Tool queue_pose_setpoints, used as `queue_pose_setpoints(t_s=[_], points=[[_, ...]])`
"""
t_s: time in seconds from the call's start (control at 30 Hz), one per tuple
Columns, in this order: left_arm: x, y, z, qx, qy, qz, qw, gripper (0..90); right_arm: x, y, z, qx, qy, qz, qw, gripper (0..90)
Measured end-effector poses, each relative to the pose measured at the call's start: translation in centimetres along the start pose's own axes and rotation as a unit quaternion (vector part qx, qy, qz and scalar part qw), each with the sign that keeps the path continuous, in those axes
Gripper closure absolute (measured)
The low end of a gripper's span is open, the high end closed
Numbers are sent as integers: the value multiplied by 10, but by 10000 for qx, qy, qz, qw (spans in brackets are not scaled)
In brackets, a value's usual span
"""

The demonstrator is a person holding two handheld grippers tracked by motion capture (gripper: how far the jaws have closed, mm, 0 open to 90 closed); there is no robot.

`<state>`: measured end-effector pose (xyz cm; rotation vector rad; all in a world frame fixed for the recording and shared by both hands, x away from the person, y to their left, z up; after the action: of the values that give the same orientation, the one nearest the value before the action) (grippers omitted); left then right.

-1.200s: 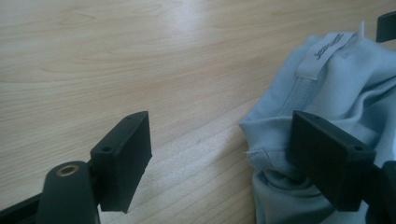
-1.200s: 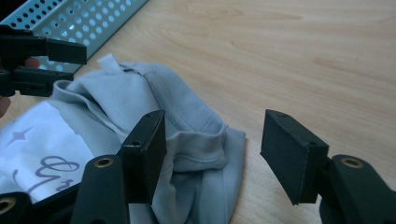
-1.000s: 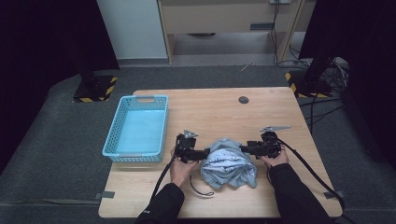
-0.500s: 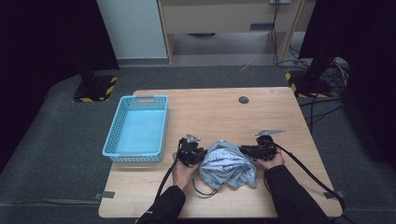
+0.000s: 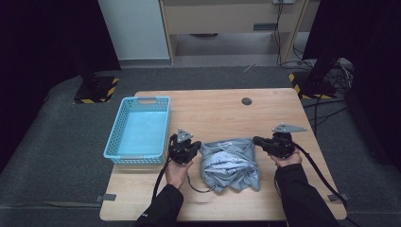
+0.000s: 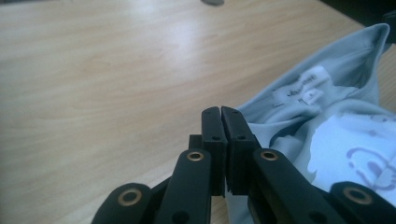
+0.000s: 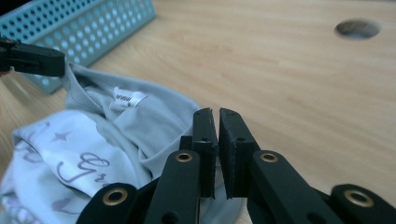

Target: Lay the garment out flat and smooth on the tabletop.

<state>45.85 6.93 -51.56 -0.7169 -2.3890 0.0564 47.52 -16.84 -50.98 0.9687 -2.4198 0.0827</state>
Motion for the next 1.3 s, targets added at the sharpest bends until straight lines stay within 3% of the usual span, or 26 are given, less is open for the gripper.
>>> queue_pose_setpoints(t_s=[0.27,0.3,0.37,0.4,0.5,0.53,0.6,0.63,0.67,0.7,0.73,0.77,0.8,0.83,0.87,0.9,0.93,0.97,1.0,1.07,1.13,1.17,1.27,1.3], points=[[25,-13,-33,-372,-432,-77,9983,892,25,4,-27,252,-389,131,9988,856],[31,-16,-45,-486,-569,-143,9971,892,27,8,-36,338,-454,129,9983,856],[37,-19,-60,-523,-721,-159,9959,892,29,10,-48,383,-569,166,9975,856],[37,-19,-60,-523,-721,-159,9959,892,29,10,-48,383,-569,166,9975,856],[44,-22,-83,-679,-863,-272,9936,893,34,9,-80,384,-868,255,9952,856],[48,-25,-100,-837,-942,-388,9913,893,37,9,-90,391,-949,298,9943,856],[50,-26,-108,-912,-973,-452,9900,892,42,8,-110,411,-1147,428,9916,855],[50,-28,-125,-1035,-1049,-610,9872,892,45,8,-121,405,-1268,478,9899,855],[50,-28,-125,-1035,-1049,-610,9872,892,45,8,-121,405,-1268,478,9899,855],[49,-28,-133,-1067,-1085,-697,9859,892,49,6,-142,436,-1497,700,9853,855],[45,-24,-149,-1077,-1162,-886,9834,891,49,4,-153,450,-1589,843,9827,853],[45,-24,-149,-1077,-1162,-886,9834,887,48,1,-163,444,-1677,988,9799,850],[35,-15,-163,-1010,-1184,-1204,9805,874,44,-2,-171,428,-1723,1129,9776,837],[28,-9,-167,-844,-1160,-1313,9809,798,39,-7,-177,427,-1708,1292,9759,784],[21,-4,-168,-663,-1090,-1321,9830,724,32,-14,-181,445,-1661,1527,9732,697],[15,1,-166,-438,-1029,-1300,9852,703,24,-20,-180,420,-1498,1659,9738,681],[15,1,-166,-438,-1029,-1300,9852,648,16,-25,-177,345,-1300,1686,9765,644],[9,6,-158,-112,-946,-1156,9887,624,10,-30,-172,271,-1122,1704,9786,629],[7,6,-153,-42,-952,-1063,9898,605,7,-33,-168,241,-1037,1730,9791,597],[6,7,-148,-75,-903,-1073,9901,574,5,-34,-163,210,-1033,1697,9798,575],[5,10,-135,-108,-791,-1079,9910,518,2,-34,-145,137,-978,1540,9831,540],[5,10,-121,13,-621,-861,9943,496,2,-34,-138,74,-971,1480,9842,472],[7,9,-108,104,-527,-729,9959,454,3,-36,-124,-60,-949,1428,9852,427],[9,6,-94,115,-378,-608,9974,443,4,-36,-110,-182,-880,1334,9870,381]])
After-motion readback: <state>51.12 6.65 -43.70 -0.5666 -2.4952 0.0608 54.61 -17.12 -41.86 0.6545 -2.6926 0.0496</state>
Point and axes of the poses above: each handheld gripper's, and its own axes: x roughly backward along the jaws, z roughly out of its underside, y roughly to its left, the point moved 10 cm from there along -x, roughly forward along the jaws, and after that the axes turned 6 degrees about x, right-handed, at the moved point
